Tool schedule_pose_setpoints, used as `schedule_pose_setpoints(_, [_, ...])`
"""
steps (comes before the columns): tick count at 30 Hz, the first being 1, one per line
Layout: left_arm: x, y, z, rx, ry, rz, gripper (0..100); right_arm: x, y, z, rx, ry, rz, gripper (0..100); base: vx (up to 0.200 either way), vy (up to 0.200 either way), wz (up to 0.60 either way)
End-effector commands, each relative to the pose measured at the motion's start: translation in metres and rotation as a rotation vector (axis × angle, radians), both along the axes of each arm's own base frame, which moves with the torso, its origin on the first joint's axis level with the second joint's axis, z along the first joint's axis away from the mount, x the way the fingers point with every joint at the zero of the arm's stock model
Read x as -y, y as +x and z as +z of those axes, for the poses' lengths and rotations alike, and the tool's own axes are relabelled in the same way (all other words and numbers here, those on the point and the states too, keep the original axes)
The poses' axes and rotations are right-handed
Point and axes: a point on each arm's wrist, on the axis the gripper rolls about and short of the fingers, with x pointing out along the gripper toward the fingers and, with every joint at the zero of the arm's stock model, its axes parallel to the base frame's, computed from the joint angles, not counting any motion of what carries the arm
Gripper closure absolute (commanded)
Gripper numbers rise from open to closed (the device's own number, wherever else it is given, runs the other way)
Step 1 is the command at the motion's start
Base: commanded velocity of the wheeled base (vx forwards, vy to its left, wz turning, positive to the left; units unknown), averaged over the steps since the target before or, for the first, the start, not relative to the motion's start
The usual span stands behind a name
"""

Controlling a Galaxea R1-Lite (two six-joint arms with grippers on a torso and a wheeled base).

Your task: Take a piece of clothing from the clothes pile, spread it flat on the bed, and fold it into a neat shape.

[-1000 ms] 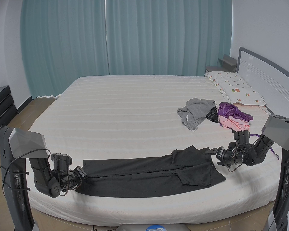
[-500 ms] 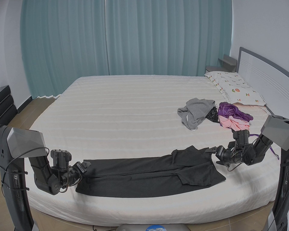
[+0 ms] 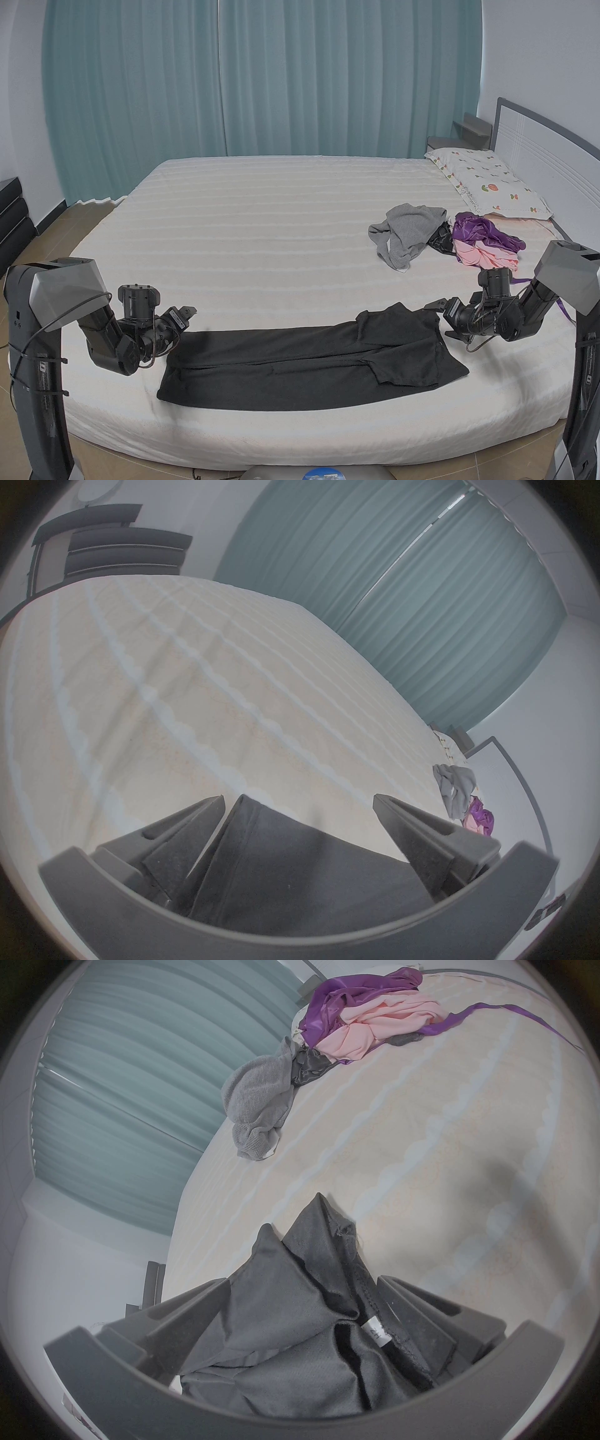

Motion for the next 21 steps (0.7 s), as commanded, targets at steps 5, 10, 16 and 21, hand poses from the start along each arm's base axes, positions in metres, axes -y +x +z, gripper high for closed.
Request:
schedule_pose_setpoints(5, [0.001,0.012,-0.027,-0.032,0.037,0.005,0,-0.001,0.004,-0.006,-0.006,0.001,-0.006,0,0.0,0.0,0.0])
schedule_pose_setpoints(10, [0.001,0.012,-0.029,-0.028,0.057,-0.001,100,-0.001,0.01,-0.005,0.008,0.003,-0.017,0,0.0,0.0,0.0])
schedule_pose_setpoints(16, [-0.005,0.018,-0.025,0.008,0.07,0.063,100,-0.003,0.029,-0.014,0.038,-0.092,-0.108,0,0.0,0.0,0.0])
schedule_pose_setpoints(21, [-0.005,0.019,-0.022,0.018,0.053,0.079,100,-0.007,0.042,-0.028,0.038,-0.109,-0.118,0,0.0,0.0,0.0])
